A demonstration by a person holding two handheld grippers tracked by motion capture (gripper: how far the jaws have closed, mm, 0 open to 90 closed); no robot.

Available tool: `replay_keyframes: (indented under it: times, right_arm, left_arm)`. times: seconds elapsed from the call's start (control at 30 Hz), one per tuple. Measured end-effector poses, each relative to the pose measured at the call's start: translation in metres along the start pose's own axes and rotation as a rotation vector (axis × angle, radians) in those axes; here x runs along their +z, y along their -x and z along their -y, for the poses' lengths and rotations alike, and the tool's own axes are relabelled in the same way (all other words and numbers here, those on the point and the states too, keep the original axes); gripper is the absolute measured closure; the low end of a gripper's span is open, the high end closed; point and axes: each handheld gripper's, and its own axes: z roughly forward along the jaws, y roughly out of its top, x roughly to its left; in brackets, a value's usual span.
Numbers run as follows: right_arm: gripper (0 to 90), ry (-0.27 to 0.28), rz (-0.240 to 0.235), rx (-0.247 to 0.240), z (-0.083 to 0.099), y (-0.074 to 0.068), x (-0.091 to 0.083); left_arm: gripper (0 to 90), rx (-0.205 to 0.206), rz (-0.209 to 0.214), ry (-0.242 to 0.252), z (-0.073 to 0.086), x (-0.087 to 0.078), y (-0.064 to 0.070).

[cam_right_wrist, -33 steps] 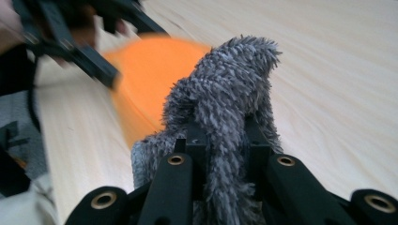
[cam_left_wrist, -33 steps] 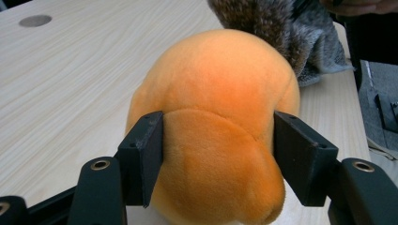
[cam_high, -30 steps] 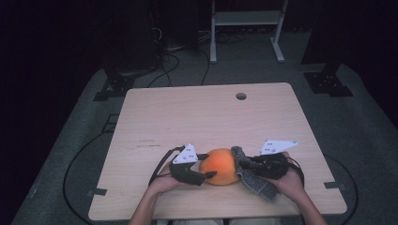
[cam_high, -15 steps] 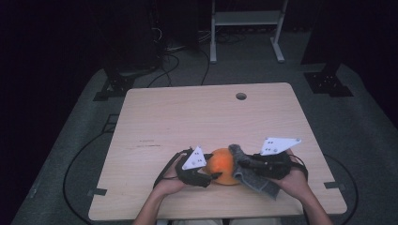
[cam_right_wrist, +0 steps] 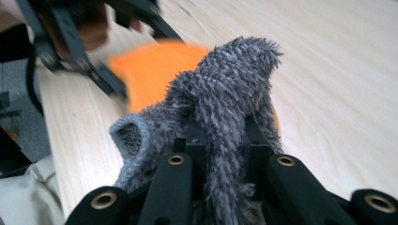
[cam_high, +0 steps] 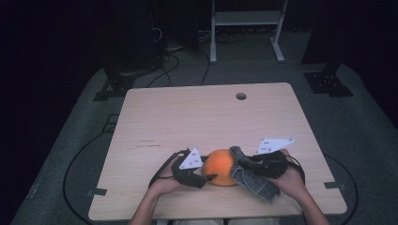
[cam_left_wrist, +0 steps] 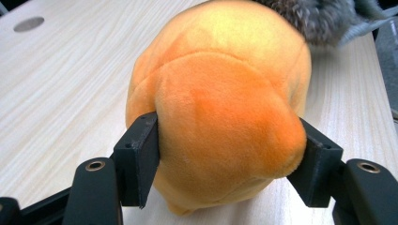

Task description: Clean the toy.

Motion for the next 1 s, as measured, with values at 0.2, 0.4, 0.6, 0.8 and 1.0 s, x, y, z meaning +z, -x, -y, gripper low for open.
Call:
replay_keyframes:
  times: [0.2, 0.4, 0.6, 0.8, 1.0]
  right_arm:
    - [76.9, -0.007, 0.004, 0.045, 0.017, 0.008, 0.0]
    - [76.8, -0.025, -0.028, -0.039, 0.014, -0.008, 0.004]
    - [76.5, -0.043, -0.053, -0.059, 0.015, -0.011, 0.007]
    - [76.1, -0.031, -0.04, -0.024, 0.017, -0.004, 0.002]
    - [76.5, 0.059, 0.041, -0.018, 0.009, -0.008, -0.003]
  left_arm:
    - [21.0, -0.052, 0.058, 0.015, -0.004, -0.002, -0.001]
    - [11.5, -0.193, 0.108, 0.128, -0.012, -0.014, -0.009]
    - [4.7, -0.276, 0.131, -0.028, -0.008, 0.008, -0.012]
    - [41.2, -0.057, -0.023, 0.101, -0.015, -0.001, 0.002]
    - [36.8, 0.052, -0.082, 0.13, -0.014, 0.01, 0.01]
